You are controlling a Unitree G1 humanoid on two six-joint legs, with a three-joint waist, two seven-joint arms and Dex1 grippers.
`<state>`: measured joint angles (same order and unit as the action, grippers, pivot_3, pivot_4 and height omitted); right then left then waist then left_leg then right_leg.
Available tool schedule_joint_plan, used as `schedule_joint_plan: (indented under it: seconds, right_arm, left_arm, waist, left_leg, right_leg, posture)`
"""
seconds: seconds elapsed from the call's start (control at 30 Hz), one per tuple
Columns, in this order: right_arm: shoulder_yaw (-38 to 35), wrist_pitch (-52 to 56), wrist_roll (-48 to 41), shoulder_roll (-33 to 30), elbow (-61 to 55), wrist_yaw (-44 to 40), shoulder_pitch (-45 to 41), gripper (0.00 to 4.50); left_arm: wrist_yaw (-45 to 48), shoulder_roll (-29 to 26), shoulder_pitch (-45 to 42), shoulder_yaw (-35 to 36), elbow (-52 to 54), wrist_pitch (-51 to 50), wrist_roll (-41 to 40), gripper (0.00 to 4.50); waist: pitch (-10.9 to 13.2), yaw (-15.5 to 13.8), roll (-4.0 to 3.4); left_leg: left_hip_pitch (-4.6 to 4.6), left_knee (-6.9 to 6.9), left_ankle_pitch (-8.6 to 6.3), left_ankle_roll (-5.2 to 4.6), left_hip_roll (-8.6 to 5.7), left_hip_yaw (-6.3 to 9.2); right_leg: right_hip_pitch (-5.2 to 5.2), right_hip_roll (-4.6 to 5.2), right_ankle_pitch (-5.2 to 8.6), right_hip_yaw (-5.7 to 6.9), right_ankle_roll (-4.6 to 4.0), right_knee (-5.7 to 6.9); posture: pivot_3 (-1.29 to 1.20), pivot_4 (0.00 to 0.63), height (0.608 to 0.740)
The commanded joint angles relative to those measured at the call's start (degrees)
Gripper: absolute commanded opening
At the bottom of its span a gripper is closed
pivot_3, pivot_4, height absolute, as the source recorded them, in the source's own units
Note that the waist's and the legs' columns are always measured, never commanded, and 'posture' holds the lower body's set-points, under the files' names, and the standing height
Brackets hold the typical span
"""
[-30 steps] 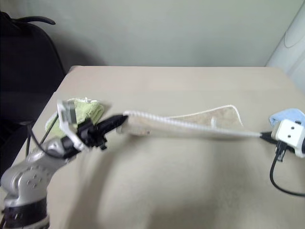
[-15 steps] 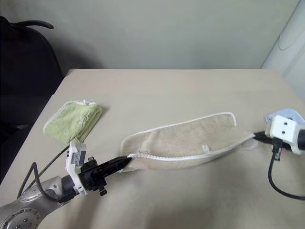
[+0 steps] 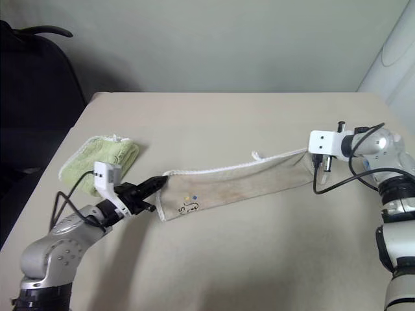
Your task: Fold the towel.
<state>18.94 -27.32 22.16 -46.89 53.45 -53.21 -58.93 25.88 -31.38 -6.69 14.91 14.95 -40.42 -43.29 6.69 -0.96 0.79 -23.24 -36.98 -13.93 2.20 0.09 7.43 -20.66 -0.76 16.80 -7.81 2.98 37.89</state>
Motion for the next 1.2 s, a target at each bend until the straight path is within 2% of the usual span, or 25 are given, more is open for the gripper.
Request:
schedule_joint_plan:
  seconds: [0.03, 0.17, 0.27, 0.53, 0.63, 0.7, 0.77, 0.9, 1.1, 1.2]
  right_arm:
    - [1.84, -4.05, 4.82, -0.28, 5.34, 6.50, -3.97, 0.00]
    - [3.21, -6.55, 8.13, -0.51, 9.20, 12.25, -5.80, 0.00]
    - [1.86, -7.05, 6.92, -0.72, 10.54, 12.79, -5.66, 0.65]
    - [1.95, -10.31, 7.64, -3.11, 10.38, 16.02, -4.17, 3.42]
    - [-0.96, -9.71, 4.28, -4.62, 9.62, 16.12, -3.71, 4.43]
    - [-5.69, -7.60, -2.36, -5.05, 8.22, 11.97, -2.04, 4.47]
    - [-12.16, -0.76, -11.95, -4.98, 4.48, 4.60, 1.43, 4.47]
    - [-21.31, 16.22, -26.74, -6.50, -10.73, -7.36, 13.83, 4.47]
    - [-28.24, 38.10, -39.29, -7.45, -33.59, -12.54, 32.60, 4.47]
    - [-29.92, 44.80, -42.24, -5.53, -38.10, -9.86, 35.80, 4.47]
  left_arm:
    - [0.61, 0.20, -1.25, -1.05, -0.63, 2.09, 2.78, 0.02]
    - [0.23, 0.77, -1.59, -1.94, -2.26, 2.09, 5.15, 0.02]
    - [0.73, 0.51, -0.54, -2.51, -2.25, 1.58, 6.33, 0.00]
    - [2.74, 0.24, 0.24, -3.20, -3.74, 1.75, 8.80, 0.00]
    - [3.10, 0.42, 0.40, -2.42, -3.02, 1.76, 8.79, 0.00]
    - [3.75, 0.76, 0.91, -1.44, -1.15, 1.81, 7.63, 0.00]
    - [4.20, 0.78, 1.69, -0.83, 0.76, 2.05, 6.93, 0.00]
    - [0.79, 2.07, -0.25, 0.95, -1.80, 2.25, 8.44, 0.00]
    - [-1.33, 4.11, -6.69, 0.60, -6.38, 3.27, 10.12, 0.00]
    - [-1.25, 4.48, -9.43, 0.18, -8.59, 2.95, 10.47, 0.00]
  waist:
    - [0.00, 0.00, 0.00]
    - [0.00, 0.13, 0.00]
    - [0.00, 0.25, 0.00]
    - [0.00, 0.28, 0.00]
    - [0.00, 0.26, 0.00]
    - [0.00, 0.26, 0.00]
    - [0.00, 0.26, 0.01]
    - [-0.02, -0.16, 0.06]
    - [0.00, -0.42, 0.08]
    - [0.00, -0.09, 0.09]
  left_leg:
    - [-0.03, 0.00, 0.00, 0.00, 0.01, 0.02]
    - [-0.11, 0.00, 0.00, 0.00, 0.02, 0.01]
    - [-0.13, 0.01, 0.00, 0.00, 0.03, 0.02]
    - [-0.20, 0.03, 0.00, 0.00, 0.04, 0.01]
    - [-0.20, 0.04, -0.02, -0.03, 0.05, 0.01]
    - [-0.23, 0.05, -0.02, -0.03, 0.04, 0.01]
    - [-0.26, 0.06, 0.00, 0.01, 0.05, -0.02]
    - [-0.27, 0.08, 0.07, 0.14, 0.04, -0.01]
    - [-0.25, 0.08, 0.14, 0.25, 0.03, -0.06]
    - [-0.20, 0.04, 0.14, 0.26, 0.04, -0.11]
  right_leg:
    - [-0.02, 0.00, -0.01, 0.01, -0.02, 0.00]
    - [-0.08, 0.02, -0.03, 0.03, -0.08, -0.02]
    - [-0.10, 0.03, -0.05, 0.04, -0.13, -0.02]
    - [-0.17, 0.04, -0.05, 0.05, -0.20, -0.01]
    - [-0.17, 0.04, -0.05, 0.05, -0.22, -0.01]
    - [-0.19, 0.05, -0.05, 0.05, -0.22, -0.01]
    - [-0.21, 0.04, -0.05, 0.03, -0.23, -0.03]
    - [-0.17, 0.01, 0.00, 0.08, -0.31, -0.04]
    - [-0.17, -0.06, 0.02, 0.04, -0.33, -0.01]
    - [-0.15, -0.10, 0.03, -0.03, -0.29, -0.01]
  posture:
    - [0.00, 0.150, 0.740]
    - [0.00, 0.150, 0.740]
    - [0.00, 0.150, 0.740]
    - [0.00, 0.150, 0.740]
    - [0.00, 0.150, 0.740]
    - [0.00, 0.150, 0.740]
    - [0.00, 0.150, 0.740]
    - [0.00, 0.150, 0.740]
    - [0.00, 0.150, 0.740]
    - [0.00, 0.150, 0.740]
